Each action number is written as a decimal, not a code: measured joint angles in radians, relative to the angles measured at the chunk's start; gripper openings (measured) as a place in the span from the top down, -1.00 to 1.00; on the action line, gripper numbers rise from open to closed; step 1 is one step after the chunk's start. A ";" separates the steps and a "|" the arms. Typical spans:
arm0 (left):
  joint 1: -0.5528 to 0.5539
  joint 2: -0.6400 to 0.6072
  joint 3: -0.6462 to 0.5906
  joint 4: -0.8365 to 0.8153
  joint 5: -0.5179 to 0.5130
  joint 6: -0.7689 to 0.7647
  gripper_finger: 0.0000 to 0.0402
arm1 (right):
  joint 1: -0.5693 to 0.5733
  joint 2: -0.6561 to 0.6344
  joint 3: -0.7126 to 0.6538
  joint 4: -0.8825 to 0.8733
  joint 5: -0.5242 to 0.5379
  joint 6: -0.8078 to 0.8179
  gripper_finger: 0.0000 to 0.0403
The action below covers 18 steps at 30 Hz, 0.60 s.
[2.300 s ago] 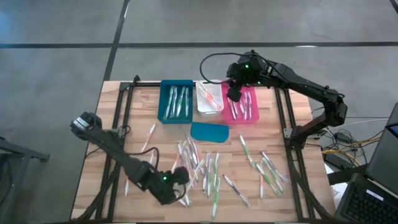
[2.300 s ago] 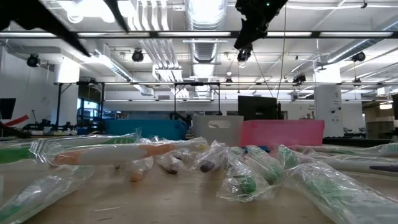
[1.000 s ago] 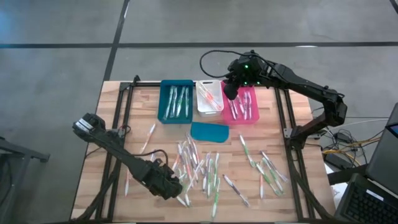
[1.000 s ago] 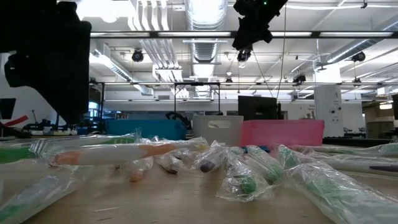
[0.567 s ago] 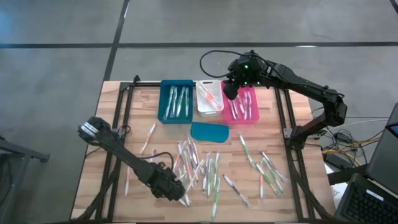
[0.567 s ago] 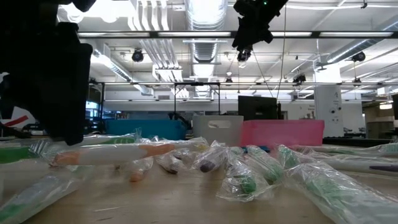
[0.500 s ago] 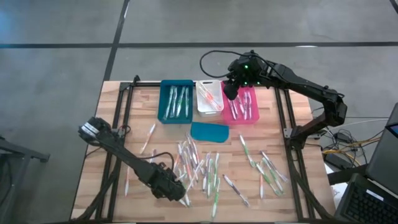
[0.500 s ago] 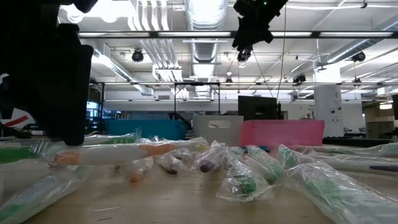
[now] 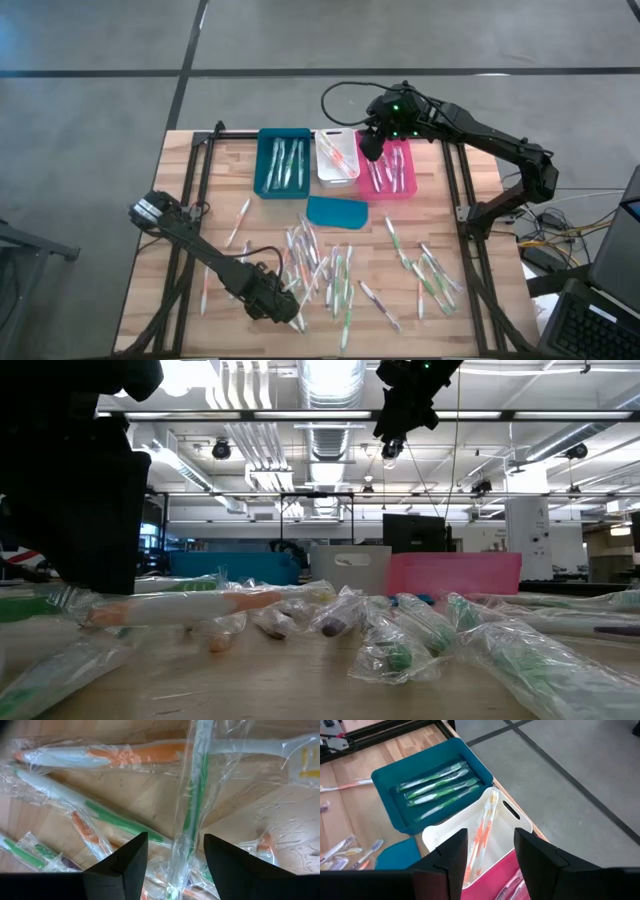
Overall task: Pick & Place Toothbrushes
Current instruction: Put the green toothbrush into the blue bin
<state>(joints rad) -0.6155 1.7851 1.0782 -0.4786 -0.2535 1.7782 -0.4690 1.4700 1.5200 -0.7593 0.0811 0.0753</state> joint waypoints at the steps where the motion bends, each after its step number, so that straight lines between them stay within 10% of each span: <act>1: 0.000 0.000 0.000 0.000 0.000 0.000 0.02 | 0.000 0.000 0.000 0.000 0.000 0.000 0.26; 18: -0.001 -0.001 0.000 0.000 -0.017 -0.041 0.40 | 0.000 0.000 0.000 -0.011 0.000 -0.008 0.57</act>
<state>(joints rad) -0.6164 1.7840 1.0782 -0.4789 -0.2702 1.7374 -0.4690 1.4700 1.5200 -0.7703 0.0810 0.0669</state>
